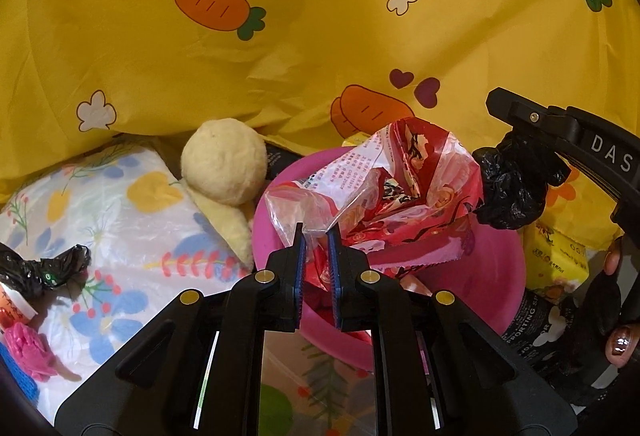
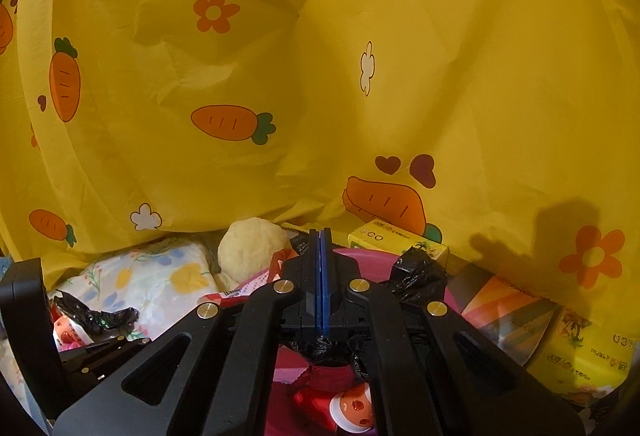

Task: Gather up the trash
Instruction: 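Open both tools to drop the wrapper and black bag into the bucket, then move both tools back over the remaining trash on the table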

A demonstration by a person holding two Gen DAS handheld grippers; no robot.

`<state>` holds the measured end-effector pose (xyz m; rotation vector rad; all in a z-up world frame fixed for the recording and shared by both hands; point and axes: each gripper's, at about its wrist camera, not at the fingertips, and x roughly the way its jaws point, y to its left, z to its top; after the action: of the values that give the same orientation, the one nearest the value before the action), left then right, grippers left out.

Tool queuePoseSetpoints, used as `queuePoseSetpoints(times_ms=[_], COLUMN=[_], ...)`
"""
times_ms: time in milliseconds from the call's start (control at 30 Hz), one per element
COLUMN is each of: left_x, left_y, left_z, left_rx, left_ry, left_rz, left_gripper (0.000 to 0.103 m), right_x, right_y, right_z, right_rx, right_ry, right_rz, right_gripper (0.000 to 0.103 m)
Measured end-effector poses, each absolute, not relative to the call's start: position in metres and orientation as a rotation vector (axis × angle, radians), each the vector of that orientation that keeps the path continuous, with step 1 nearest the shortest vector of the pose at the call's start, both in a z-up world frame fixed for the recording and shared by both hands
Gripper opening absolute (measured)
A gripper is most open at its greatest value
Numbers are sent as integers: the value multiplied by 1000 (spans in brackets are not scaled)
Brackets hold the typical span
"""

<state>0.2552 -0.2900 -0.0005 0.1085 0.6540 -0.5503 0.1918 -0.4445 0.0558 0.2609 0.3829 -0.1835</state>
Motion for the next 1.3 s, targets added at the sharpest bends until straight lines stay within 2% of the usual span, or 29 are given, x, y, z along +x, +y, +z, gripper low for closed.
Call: queuePoseSetpoints(times_ms=[233,300,333,367,400,433,467,533,667,800,1067,1300], left_x=[257,257,257,255,254,253,253,256,256,249,231,213], left_y=[-293,-293,-293,-292,-289,-285,-280,-270,-251,-235,-207,-187], left_z=[-4,-5,-5,-5,-5,-4,-2,-1,2,5,8,10], left_rx=[107,104,107,106,93,76,57,29,-6,-30,-38,-39], left_ry=[644,642,635,623,606,591,581,587,576,561,536,520], left_rz=[-541,-556,-563,-554,-541,-527,-517,-503,-459,-438,-396,-368], left_gripper=[15,23,39,60,69,81,83,88,94,97,97,97], right_x=[195,197,197,197,196,195,192,190,184,178,164,152], right_y=[-449,-451,-452,-452,-453,-454,-455,-455,-449,-434,-409,-391], right_z=[53,53,53,52,52,52,51,50,45,36,25,20], right_rx=[270,280,287,292,301,305,307,307,296,250,191,151], right_ry=[384,385,382,382,378,372,360,361,374,399,422,429], right_rz=[-182,-173,-166,-163,-160,-168,-177,-178,-194,-209,-237,-257], right_gripper=[1,1,4,18,39,50,62,62,76,86,94,95])
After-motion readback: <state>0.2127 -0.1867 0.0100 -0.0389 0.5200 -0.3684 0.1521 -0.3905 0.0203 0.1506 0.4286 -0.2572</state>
